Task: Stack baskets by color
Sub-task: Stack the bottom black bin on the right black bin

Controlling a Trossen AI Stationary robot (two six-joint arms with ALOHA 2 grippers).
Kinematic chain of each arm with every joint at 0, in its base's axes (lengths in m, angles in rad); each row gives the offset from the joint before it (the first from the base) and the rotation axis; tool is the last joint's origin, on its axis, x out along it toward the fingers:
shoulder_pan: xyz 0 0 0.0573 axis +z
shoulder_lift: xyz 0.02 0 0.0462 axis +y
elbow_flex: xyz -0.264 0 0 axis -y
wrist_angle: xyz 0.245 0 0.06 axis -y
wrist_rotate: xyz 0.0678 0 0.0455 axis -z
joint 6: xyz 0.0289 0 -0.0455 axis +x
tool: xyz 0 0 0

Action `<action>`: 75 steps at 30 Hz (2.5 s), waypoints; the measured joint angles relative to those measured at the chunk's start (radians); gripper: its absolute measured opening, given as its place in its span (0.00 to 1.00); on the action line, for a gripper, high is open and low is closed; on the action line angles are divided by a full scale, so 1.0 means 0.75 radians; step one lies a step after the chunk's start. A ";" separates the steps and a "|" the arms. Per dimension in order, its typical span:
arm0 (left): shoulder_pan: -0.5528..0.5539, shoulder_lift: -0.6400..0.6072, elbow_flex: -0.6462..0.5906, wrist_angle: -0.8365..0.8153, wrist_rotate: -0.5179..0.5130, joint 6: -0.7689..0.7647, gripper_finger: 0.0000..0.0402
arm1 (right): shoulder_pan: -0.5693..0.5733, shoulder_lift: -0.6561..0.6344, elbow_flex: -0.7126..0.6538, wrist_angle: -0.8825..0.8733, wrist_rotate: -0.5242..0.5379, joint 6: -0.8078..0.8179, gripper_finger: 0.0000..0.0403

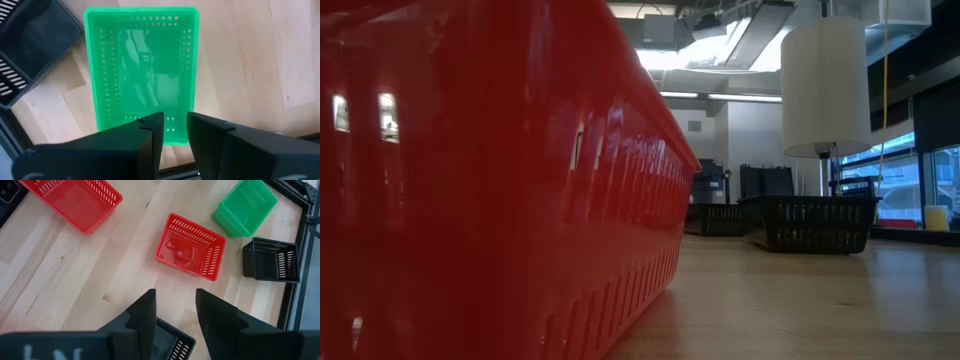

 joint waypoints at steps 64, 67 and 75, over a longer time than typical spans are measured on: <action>-0.728 -0.309 0.001 0.656 -0.316 -0.932 0.14 | -0.021 0.007 -1.026 0.518 -0.260 0.623 0.34; -0.728 -0.309 0.001 0.656 -0.316 -0.932 0.14 | -0.021 0.007 -1.072 0.566 -0.223 0.623 0.34; -0.728 -0.309 0.001 0.656 -0.316 -0.976 0.14 | -0.023 0.007 -1.190 0.736 -0.065 0.626 0.26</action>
